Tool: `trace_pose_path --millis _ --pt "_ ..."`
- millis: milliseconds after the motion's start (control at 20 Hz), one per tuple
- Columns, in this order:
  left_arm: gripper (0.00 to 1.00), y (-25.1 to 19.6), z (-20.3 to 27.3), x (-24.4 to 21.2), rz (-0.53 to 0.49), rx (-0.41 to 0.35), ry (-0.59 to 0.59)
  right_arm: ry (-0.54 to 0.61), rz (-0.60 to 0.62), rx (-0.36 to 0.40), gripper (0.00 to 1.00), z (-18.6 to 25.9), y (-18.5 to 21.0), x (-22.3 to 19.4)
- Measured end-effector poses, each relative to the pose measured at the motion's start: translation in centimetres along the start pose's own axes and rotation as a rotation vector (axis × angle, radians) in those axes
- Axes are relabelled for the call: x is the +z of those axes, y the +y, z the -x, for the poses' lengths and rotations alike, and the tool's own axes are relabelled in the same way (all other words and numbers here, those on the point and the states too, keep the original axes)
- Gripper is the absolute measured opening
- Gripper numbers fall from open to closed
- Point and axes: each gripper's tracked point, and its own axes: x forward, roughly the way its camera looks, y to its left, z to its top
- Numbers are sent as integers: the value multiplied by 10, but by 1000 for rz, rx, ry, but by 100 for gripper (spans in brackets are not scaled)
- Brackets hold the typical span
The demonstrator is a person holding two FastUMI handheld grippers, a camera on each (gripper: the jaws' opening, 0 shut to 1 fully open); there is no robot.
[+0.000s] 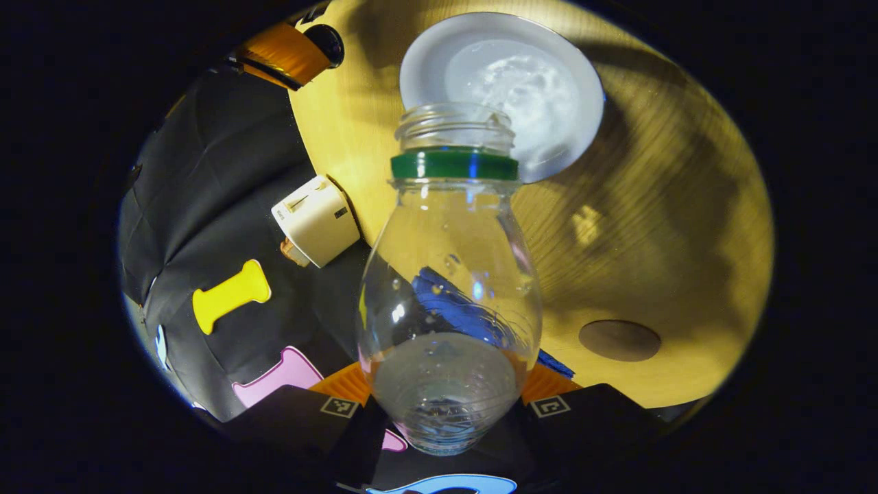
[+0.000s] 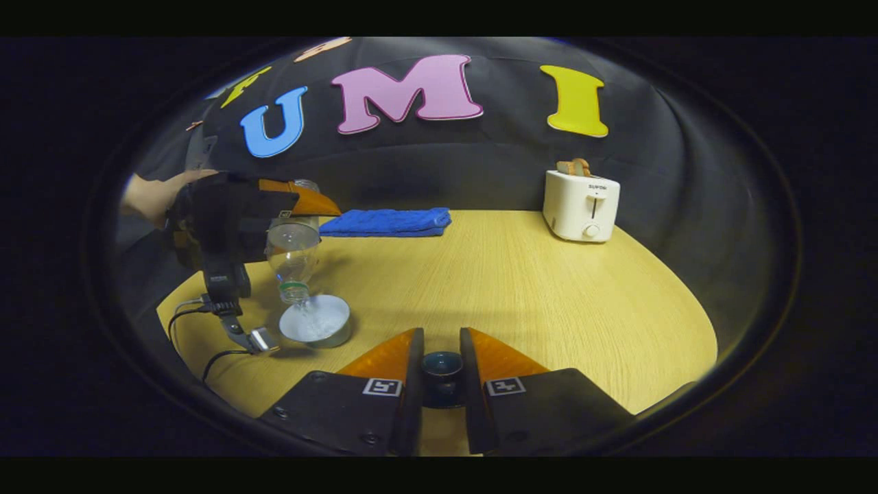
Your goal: Open the teacup lid with one hand, grasp the water bottle and pour water into the teacup with the other hand; after pouring, place the water bottle on the coaster and then close the teacup lid.
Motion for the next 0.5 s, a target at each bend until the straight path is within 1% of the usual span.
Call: trace_pose_path --millis 250,350,500 --pt "75 2 0 0 -42 21 -1 -10 -4 0 30 3 4 4" --pt "75 6 1 1 -60 43 -2 -20 1 -3 30 3 4 8" --pt "75 3 6 4 -64 59 1 -28 -6 -7 30 1 6 13"
